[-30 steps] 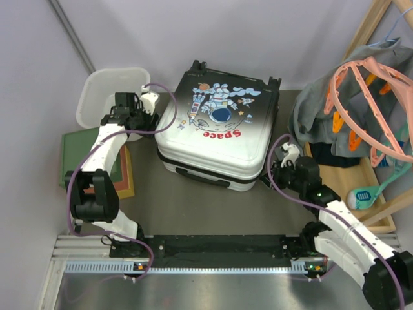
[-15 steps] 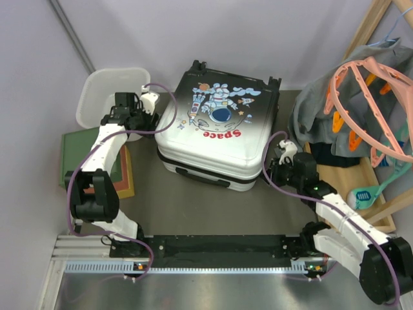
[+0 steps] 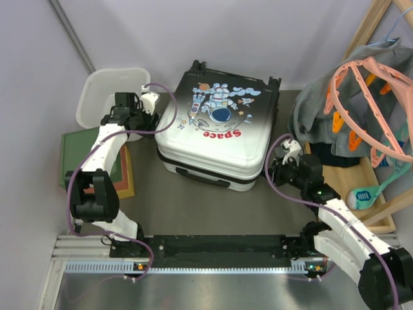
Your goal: Open, take out, and arrange the luggage
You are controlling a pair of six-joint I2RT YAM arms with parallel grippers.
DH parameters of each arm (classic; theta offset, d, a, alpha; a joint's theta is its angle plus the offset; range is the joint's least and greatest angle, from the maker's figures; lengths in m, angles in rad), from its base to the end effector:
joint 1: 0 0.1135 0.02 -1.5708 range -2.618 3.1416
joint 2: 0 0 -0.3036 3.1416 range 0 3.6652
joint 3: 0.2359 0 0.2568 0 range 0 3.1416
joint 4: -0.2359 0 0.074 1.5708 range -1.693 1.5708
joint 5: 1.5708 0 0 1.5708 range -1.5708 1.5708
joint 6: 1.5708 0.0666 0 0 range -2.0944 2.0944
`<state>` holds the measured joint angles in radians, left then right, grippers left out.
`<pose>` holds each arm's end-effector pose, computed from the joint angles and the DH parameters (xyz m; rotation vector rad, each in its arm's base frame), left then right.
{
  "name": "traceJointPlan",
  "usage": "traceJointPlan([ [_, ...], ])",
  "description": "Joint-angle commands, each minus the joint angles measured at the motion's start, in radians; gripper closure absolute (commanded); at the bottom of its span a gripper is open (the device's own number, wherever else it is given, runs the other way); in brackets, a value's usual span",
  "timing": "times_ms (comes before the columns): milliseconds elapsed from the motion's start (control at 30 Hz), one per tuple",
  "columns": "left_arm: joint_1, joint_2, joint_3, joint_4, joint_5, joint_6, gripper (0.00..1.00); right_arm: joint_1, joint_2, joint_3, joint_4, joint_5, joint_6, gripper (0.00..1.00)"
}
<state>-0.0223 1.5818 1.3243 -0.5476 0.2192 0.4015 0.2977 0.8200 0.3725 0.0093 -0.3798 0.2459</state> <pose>0.3760 -0.0229 0.3113 0.5961 2.2758 -0.0756 0.1715 0.0784 0.2239 -0.3014 2.0284 0.7243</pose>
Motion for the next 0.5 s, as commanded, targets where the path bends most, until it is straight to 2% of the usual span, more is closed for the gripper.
traceJointPlan([
  [0, -0.045, 0.004, 0.006, -0.045, 0.108, -0.015, 0.31, -0.005, 0.022, 0.002, 0.195, -0.014, -0.03, 0.68],
  [467, -0.045, 0.006, 0.027, -0.064, 0.097, -0.001, 0.31, -0.032, 0.179, -0.023, 0.482, -0.234, 0.0, 0.69],
])
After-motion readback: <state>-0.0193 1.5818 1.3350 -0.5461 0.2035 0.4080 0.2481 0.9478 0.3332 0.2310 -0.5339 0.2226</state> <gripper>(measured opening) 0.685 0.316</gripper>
